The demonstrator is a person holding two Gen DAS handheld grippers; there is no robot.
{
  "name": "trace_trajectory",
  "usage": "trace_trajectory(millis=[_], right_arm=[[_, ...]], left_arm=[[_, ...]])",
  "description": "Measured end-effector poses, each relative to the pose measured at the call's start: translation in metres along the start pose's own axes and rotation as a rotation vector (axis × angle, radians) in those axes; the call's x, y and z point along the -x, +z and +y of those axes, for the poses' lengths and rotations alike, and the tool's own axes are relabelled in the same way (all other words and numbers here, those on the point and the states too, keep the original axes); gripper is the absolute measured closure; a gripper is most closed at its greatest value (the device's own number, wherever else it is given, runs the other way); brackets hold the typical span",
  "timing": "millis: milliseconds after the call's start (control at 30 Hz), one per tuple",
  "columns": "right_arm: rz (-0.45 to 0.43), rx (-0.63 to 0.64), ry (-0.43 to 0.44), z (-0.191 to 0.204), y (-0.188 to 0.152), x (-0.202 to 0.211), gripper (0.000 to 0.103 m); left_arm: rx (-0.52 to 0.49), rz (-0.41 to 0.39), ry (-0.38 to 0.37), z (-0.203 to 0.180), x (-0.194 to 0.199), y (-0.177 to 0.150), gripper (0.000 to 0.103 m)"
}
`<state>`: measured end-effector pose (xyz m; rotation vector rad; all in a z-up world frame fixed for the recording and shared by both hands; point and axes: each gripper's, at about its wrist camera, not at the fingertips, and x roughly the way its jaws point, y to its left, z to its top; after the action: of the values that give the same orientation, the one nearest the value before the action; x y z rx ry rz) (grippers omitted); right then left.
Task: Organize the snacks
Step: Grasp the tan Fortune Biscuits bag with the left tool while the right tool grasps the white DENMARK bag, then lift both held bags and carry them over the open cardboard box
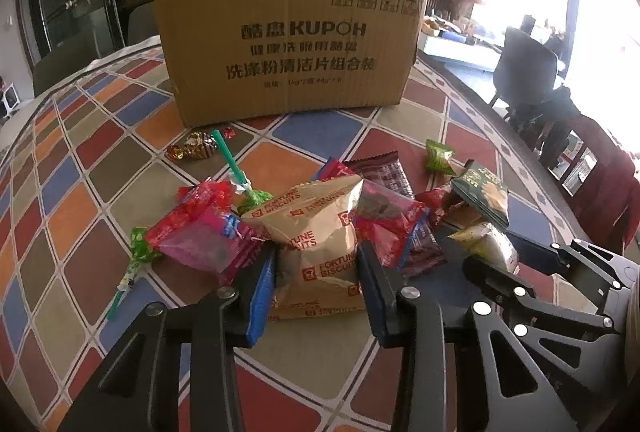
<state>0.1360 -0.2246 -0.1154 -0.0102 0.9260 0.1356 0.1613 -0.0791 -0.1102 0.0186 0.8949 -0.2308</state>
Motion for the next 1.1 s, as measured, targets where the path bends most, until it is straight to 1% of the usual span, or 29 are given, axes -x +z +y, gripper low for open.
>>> trace_trajectory(millis=[200, 367, 667, 800, 933, 1100], right_arm=[[-0.028, 0.003, 0.013, 0.01, -0.001, 0.014, 0.063], [-0.068, -0.003, 0.012, 0.016, -0.002, 0.033, 0.063], [-0.137, -0.021, 0.016, 0.023, 0.008, 0.062, 0.063], [-0.165, -0.025, 0.037, 0.027, 0.016, 0.072, 0.063], [-0.19, -0.025, 0.037, 0.029, 0.026, 0.076, 0.063], [-0.228, -0.017, 0.037, 0.031, 0.044, 0.076, 0.063]], left_arm=[[0.001, -0.036, -0.01, 0.001, 0.018, -0.001, 0.066], [-0.003, -0.068, -0.013, 0.001, 0.036, -0.003, 0.066], [-0.005, -0.138, -0.007, 0.001, 0.068, -0.001, 0.066], [-0.02, -0.177, -0.003, 0.003, 0.081, 0.006, 0.066], [-0.046, -0.215, 0.009, 0.005, 0.088, 0.016, 0.066], [-0.042, -0.255, 0.022, 0.014, 0.093, 0.035, 0.066]])
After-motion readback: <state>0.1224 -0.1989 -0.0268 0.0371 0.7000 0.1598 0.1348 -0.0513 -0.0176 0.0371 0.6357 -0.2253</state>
